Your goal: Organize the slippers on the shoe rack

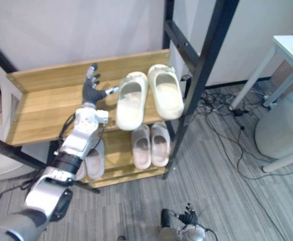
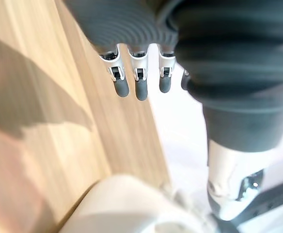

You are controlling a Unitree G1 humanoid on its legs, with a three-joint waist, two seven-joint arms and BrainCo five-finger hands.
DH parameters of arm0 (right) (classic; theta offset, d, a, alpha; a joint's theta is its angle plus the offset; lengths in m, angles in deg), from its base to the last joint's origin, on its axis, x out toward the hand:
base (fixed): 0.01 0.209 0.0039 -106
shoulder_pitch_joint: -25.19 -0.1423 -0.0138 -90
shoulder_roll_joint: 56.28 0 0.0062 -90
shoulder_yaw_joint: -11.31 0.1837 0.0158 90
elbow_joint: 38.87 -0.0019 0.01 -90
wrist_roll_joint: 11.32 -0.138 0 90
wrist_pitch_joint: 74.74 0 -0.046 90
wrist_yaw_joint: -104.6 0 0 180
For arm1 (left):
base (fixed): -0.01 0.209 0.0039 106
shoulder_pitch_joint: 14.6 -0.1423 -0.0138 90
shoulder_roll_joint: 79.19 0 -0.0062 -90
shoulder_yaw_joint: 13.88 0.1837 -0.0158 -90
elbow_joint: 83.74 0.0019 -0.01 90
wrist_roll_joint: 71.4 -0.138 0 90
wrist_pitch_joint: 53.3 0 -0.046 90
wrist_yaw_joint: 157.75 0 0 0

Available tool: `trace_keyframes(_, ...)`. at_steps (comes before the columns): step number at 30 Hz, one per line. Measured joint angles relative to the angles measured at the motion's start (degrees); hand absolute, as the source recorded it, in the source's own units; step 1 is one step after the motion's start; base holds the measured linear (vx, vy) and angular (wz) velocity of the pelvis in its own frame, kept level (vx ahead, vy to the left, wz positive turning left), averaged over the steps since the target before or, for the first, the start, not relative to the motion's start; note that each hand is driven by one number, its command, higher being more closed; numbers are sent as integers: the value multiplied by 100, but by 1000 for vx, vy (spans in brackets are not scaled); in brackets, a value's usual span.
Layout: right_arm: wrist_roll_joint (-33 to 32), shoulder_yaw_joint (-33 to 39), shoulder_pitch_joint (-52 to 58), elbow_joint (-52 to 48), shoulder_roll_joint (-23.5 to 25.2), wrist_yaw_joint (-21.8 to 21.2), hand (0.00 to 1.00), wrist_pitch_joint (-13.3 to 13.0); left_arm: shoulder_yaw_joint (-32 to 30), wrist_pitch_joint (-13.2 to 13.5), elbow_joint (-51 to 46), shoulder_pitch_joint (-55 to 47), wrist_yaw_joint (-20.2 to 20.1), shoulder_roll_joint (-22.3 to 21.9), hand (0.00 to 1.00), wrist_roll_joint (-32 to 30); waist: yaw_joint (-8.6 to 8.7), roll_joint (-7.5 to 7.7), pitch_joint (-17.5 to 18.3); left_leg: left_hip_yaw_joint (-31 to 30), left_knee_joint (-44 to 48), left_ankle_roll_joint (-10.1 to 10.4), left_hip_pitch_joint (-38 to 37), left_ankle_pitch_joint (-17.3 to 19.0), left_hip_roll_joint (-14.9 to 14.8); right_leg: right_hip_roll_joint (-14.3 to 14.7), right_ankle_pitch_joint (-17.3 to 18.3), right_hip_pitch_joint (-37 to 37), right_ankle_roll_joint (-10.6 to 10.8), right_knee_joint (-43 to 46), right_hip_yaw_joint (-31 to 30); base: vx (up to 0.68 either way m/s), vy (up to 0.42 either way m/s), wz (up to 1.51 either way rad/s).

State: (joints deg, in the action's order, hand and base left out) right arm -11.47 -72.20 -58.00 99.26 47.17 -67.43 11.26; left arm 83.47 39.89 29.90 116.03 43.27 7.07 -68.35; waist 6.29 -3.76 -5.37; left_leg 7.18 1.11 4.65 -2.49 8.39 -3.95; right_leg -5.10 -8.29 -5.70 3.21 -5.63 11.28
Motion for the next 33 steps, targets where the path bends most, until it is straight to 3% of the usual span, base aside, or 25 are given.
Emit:
trace_keyframes(8, -2, -225, -72, 62, -89, 17, 0, 57, -12, 405, -1396, -1206, -65, -125, 0, 954, -20, 1, -1, -117, 11, -14, -80, -10, -3, -14, 7, 154, -1, -2, 108, -11, -2, 7)
trace_keyframes(14, -9, -278, -150, 239, -124, 15, 0, 79, 227, 517, -1534, -1868, -335, -320, 0, 1723, -88, 30, 16, -169, 14, -15, -70, -19, -16, -17, 18, 174, 0, -1, 176, -11, -4, 5)
trace_keyframes(21, -12, -483, -193, 303, -194, 30, 0, 136, 637, 522, -1534, -2007, -629, -550, 0, 2049, -155, 39, 18, -314, 14, -12, -71, -43, -39, -16, 19, 257, 1, -1, 350, -2, -4, 10)
trace_keyframes(28, -44, -687, -217, 477, -193, 95, 0, 172, 1154, 541, -1485, -2009, -799, -655, 0, 2179, -227, 200, 118, -383, 6, -7, -62, -46, -33, -28, 78, 292, 14, -1, 412, 0, 1, 5)
trace_keyframes(33, -48, -700, -227, 529, -186, 107, 0, 173, 1401, 540, -1155, -1689, -883, -676, 0, 2177, -225, 236, 139, -429, 3, -12, -58, -52, -18, -41, 80, 291, 15, -2, 447, 9, 3, 3)
